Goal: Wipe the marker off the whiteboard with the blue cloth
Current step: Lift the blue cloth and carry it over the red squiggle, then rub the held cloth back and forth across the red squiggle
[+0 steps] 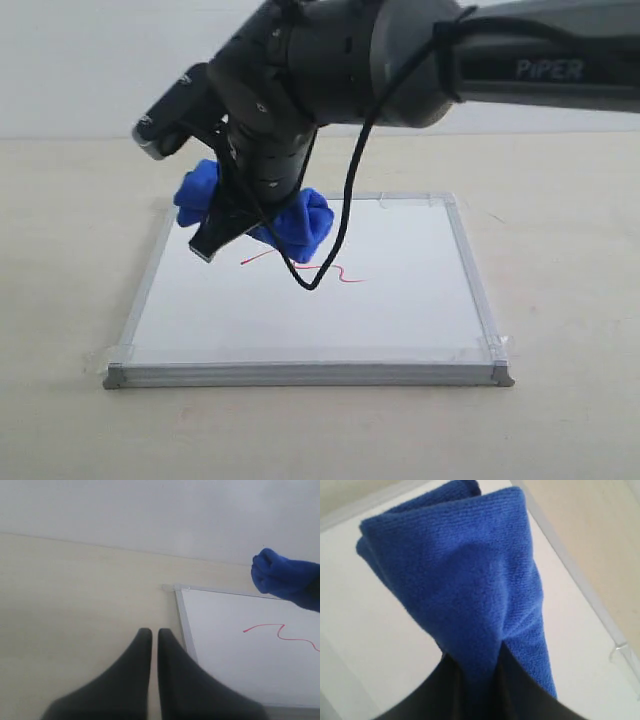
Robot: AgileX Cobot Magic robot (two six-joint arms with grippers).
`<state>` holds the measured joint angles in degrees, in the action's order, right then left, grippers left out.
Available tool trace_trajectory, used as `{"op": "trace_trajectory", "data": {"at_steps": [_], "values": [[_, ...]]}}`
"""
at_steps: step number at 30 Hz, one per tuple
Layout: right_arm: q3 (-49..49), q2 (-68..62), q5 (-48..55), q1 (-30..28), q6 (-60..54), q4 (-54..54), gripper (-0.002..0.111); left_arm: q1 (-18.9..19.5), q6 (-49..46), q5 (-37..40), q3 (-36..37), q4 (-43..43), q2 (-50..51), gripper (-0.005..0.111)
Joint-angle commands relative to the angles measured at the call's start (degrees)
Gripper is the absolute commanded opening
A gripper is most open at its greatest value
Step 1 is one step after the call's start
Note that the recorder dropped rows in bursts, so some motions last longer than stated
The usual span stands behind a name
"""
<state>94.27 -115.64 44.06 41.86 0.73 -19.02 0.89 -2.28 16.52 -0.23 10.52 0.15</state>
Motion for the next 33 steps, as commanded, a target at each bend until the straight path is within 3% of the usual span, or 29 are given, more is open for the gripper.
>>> {"op": "trace_trajectory", "data": {"at_steps": [1,5,12,19,22,27,33], "values": [[3.09,-5.68,-1.44,-2.35,-3.06,4.78,0.000,0.17,-0.36,0.04,0.23,-0.04,-0.15,0.004],[11.32,-13.03,-0.71,-2.35,-6.20,8.11,0.000,0.17,-0.36,0.04,0.23,-0.04,-0.15,0.004],[26.44,-25.03,11.42,-2.50,-7.60,10.50,0.000,0.17,-0.36,0.04,0.23,-0.04,-0.15,0.004],[28.65,-29.26,21.17,-5.80,3.05,-8.02,0.000,0.17,-0.36,0.04,0.23,-0.04,-0.15,0.004],[28.77,-28.29,21.82,-8.66,6.70,-10.23,0.000,0.17,-0.36,0.04,0.23,-0.04,-0.15,0.004],[28.77,-27.54,17.59,-10.66,5.72,2.49,0.000,0.17,-0.36,0.04,0.23,-0.04,-0.15,0.004],[28.77,-29.77,10.32,-6.20,-14.81,26.31,0.000,0.17,-0.36,0.04,0.23,-0.04,-0.15,0.004]]}}
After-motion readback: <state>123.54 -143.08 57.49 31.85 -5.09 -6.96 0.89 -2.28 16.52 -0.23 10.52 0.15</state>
